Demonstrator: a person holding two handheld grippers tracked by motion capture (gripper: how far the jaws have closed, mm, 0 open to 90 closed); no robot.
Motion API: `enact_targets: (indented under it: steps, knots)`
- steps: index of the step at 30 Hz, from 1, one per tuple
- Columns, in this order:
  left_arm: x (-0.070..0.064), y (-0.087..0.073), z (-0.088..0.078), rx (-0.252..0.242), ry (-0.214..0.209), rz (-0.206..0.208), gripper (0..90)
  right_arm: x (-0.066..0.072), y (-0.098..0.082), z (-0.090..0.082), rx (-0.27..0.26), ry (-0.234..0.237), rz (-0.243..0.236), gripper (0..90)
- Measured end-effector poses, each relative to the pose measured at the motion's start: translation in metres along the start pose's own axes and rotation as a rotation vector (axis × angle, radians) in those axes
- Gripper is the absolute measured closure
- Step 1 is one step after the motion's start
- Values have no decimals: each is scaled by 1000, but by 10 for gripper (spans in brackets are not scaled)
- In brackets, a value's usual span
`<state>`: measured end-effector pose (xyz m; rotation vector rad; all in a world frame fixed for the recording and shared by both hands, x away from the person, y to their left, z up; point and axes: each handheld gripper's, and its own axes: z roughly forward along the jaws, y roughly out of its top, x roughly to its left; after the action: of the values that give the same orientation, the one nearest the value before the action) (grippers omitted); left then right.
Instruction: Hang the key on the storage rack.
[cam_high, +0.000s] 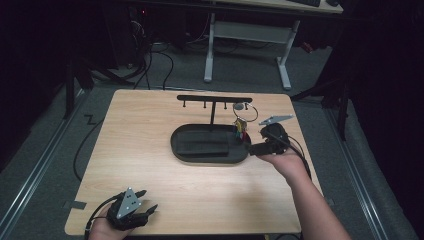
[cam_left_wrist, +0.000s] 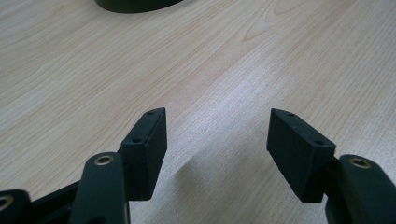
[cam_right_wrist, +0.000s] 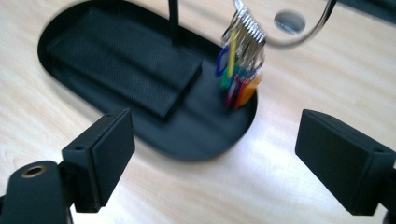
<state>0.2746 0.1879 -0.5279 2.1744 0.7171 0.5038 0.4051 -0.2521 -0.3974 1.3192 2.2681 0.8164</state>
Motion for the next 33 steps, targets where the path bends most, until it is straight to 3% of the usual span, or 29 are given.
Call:
enact_targets:
  steps: [5, 9, 16, 19, 22, 23, 25, 26, 28, 33]
  knots:
    - [-1, 0, 1, 1, 0, 2, 387, 13, -31, 4, -34, 34, -5, 84]
    - [-2, 1, 0, 0, -2, 1, 387, 24, -61, 8, -89, 98, 44, 70]
    - [-6, 2, 0, -1, -3, 12, 387, 32, -112, 14, -173, 103, 87, 71]
    - [-6, 2, 1, 2, -5, 7, 387, 33, -137, 12, -203, 69, 84, 76]
    - [-7, 1, 1, 3, -6, -6, 387, 34, -168, -1, -310, -21, 76, 100]
    - [-7, 1, 1, 1, -8, -16, 387, 34, -175, -4, -328, -25, 93, 100]
    - [-7, 2, 0, -4, -10, -24, 387, 33, -190, -7, -313, -9, 136, 98]
    - [-8, 2, 0, -3, -7, -21, 387, 33, -193, -7, -295, -5, 135, 98]
    - [-9, 2, 0, 0, -3, -16, 386, 35, -196, -3, -253, -10, 108, 97]
    - [-8, 1, -3, 8, 11, -21, 387, 39, -189, 0, -266, -8, 70, 95]
